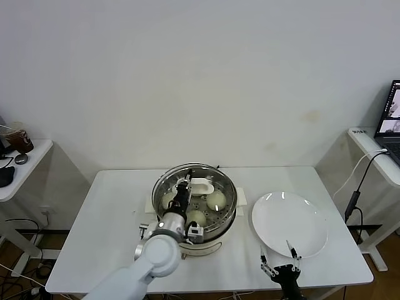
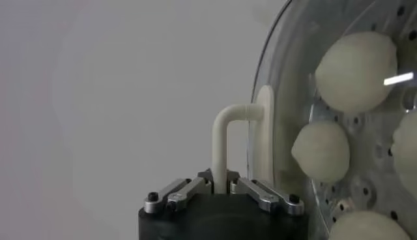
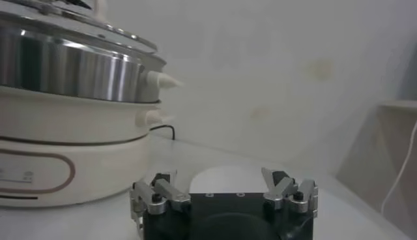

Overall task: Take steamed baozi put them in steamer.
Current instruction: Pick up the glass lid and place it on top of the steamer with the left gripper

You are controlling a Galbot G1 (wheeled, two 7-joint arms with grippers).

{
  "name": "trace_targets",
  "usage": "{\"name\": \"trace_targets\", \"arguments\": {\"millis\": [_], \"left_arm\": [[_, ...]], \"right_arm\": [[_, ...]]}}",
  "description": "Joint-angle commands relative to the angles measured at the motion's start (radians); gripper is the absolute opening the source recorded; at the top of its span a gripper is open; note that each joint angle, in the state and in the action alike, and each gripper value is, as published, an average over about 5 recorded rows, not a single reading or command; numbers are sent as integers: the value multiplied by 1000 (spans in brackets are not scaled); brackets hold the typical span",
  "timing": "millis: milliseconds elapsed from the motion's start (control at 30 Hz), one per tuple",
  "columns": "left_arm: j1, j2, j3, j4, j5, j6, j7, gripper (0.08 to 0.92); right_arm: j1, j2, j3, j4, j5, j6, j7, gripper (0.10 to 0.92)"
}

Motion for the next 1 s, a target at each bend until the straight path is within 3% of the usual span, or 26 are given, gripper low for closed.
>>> {"name": "trace_targets", "arguments": {"millis": [33,500,867,1000], "left_arm": [[-16,-30,37,33,45,8,5,179],[-7,-33,30,48,-3,11,-2,179],[17,-32,5,32,-69,-2,-68,179],[67,-18,-16,-30,-144,-25,-96,245]], "right_arm": [[0,0,-4,3,-3,3,1,823],[0,1,-8,-3,-8,4,-1,823],[1,0,-9,-2,-9,4,-4,823],[2,1,-11,-4,-14,2,-4,823]]}}
